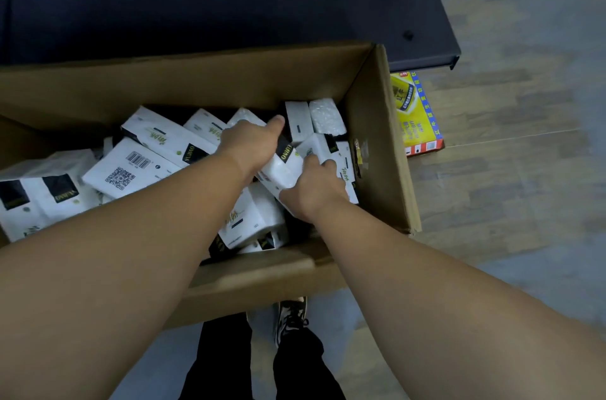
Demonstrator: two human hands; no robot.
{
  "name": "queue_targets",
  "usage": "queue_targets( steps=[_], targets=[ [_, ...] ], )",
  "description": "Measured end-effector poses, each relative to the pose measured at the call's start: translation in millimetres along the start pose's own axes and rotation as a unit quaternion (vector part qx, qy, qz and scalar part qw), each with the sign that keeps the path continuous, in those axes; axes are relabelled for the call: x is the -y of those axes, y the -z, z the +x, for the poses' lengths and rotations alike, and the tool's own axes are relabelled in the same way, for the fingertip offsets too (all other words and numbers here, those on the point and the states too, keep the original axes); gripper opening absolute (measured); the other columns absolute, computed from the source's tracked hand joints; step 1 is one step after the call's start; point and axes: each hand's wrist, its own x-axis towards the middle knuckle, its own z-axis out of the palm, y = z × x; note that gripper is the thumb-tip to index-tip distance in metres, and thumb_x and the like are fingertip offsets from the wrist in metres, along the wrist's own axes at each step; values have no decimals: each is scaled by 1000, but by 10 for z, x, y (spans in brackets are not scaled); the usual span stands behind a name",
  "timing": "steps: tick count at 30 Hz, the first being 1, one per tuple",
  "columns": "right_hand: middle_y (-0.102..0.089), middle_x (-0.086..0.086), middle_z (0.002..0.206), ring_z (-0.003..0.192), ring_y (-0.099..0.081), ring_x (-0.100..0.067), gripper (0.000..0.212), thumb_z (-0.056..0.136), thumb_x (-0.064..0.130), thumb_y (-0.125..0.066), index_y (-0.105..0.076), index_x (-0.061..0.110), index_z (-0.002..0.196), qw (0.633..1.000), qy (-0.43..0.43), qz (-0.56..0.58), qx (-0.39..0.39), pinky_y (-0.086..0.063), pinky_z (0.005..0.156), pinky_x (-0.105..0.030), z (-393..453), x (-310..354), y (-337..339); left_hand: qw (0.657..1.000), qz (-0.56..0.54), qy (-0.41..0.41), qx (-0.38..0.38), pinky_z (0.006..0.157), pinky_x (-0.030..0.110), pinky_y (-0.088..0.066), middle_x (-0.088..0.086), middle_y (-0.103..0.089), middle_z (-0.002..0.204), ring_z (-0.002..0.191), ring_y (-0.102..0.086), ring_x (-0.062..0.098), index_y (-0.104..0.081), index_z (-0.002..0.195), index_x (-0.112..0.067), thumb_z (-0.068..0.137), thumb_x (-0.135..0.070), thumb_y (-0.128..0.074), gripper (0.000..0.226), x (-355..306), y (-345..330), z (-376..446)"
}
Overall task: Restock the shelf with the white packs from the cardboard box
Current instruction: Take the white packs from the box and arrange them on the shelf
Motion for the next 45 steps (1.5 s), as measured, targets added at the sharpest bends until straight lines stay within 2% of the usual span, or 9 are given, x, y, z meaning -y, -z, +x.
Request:
queue_targets(
  steps=[5,8,12,17,20,31,35,38,45],
  targets=[
    [-27,-8,142,126,-31,-34,65,85,29,-66,-34,25,142,986,111,-50,-116,-37,91,-41,-191,38,173,989,-134,62,31,59,31,-49,2,-64,85,72,-62,19,-59,92,-19,91,-43,-56,24,-166,248,-139],
    [-18,-7,154,139,-20,-33,68,85,27,-64,-34,27,146,980,151,-6,-127,-31,106,-42,-286,47,342,987,-155,40,23,51,26,-45,3,-63,81,66,-61,18,-59,89,-17,92,-29,-53,14,-245,389,-238],
    [-18,-4,158,143,-24,-27,72,91,35,-59,-26,19,153,956,129,193,-178,-31,107,-36,-418,162,590,982,-189,18,-7,49,25,-44,3,-60,74,60,-59,20,-55,82,-17,91,-25,-50,13,-390,559,-418],
    [-58,-6,122,100,-56,-21,56,93,33,-59,-37,12,140,883,68,444,-135,-43,81,-30,-490,205,854,972,-233,26,-34,41,23,-48,2,-64,83,59,-62,19,-58,89,-22,89,-36,-50,16,-505,816,-637],
    [-56,4,96,83,-53,-14,37,92,30,-56,-49,16,125,871,101,459,-146,-40,64,-28,-577,274,965,965,-257,23,-53,43,22,-47,2,-64,80,56,-62,19,-59,88,-22,91,-42,-50,22,-581,961,-799],
    [-56,1,120,97,-57,-13,42,95,52,-52,-52,25,127,855,224,414,-218,-34,58,-15,-993,654,1464,942,-317,-79,-80,44,26,-43,10,-73,70,57,-70,24,-57,99,-17,92,-64,-42,50,-911,1451,-1438],
    [-55,-5,121,99,-60,-15,44,93,52,-56,-56,22,125,825,275,429,-246,-53,79,-32,-1106,783,1596,932,-326,-123,-95,48,25,-40,4,-57,54,40,-54,16,-56,93,-14,93,-64,-41,52,-1028,1525,-1670],
    [-55,-3,119,101,-60,-16,49,90,55,-54,-56,23,127,817,295,420,-263,-55,89,-42,-1208,868,1701,930,-316,-151,-114,49,27,-45,8,-55,69,47,-47,18,-57,93,-15,93,-64,-42,52,-1114,1586,-1791],
    [-43,4,119,107,-54,-14,46,96,51,-51,-51,25,134,802,331,408,-285,-51,88,-32,-1351,1072,1948,921,-314,-194,-128,54,28,-47,7,-66,77,44,-54,18,-60,100,-15,93,-64,-39,54,-1275,1835,-1934]
  ],
)
